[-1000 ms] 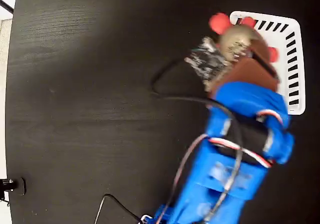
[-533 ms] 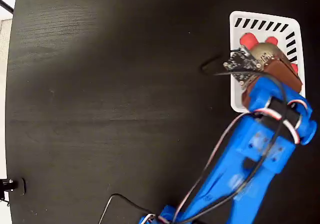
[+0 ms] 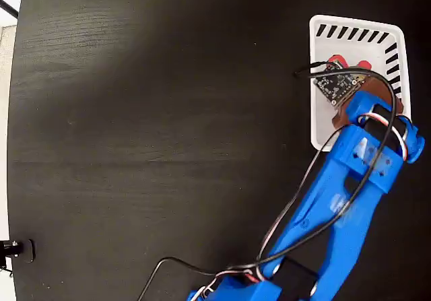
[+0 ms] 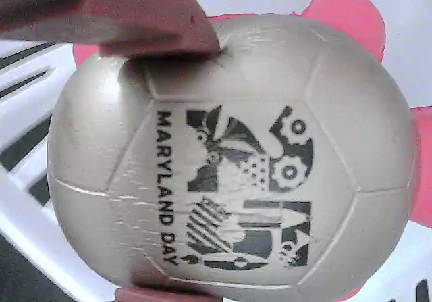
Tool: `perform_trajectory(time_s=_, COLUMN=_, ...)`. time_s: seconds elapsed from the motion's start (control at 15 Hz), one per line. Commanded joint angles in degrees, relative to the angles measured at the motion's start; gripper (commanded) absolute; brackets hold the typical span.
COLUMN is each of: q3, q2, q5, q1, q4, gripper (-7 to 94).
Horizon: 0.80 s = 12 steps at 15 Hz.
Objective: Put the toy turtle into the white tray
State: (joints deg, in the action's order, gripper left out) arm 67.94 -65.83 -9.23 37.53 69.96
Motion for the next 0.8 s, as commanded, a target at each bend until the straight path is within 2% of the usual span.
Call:
perform_trajectory(time_s=0.0, q3=-4.5, q2=-2.2, q5=0.2, q1=0.3, q4=-0.6, gripper=32)
perform_trajectory(time_s=0.07, q3=-4.5, q2=-2.0, q5=0.8, q1=0.1, q4=-0.7, gripper=44)
perform_trajectory(time_s=0.13, q3=-4.5, q2=-1.9, q5=1.1, q1=0.0, q4=-0.6, gripper=51)
perform_trajectory(time_s=0.6, q3=-5.7, q2=-4.3, q5=0.8, q1=-0.4, q4=2.3, gripper=50)
perform_trajectory(time_s=0.67, q3=-7.4, q2=-5.9, q5=0.0, q1=-0.7, q4=2.8, gripper=34)
perform_trajectory(time_s=0.73, q3=-9.3, q2=-7.9, q5=-1.9, q1=-1.1, q4=3.6, gripper=0)
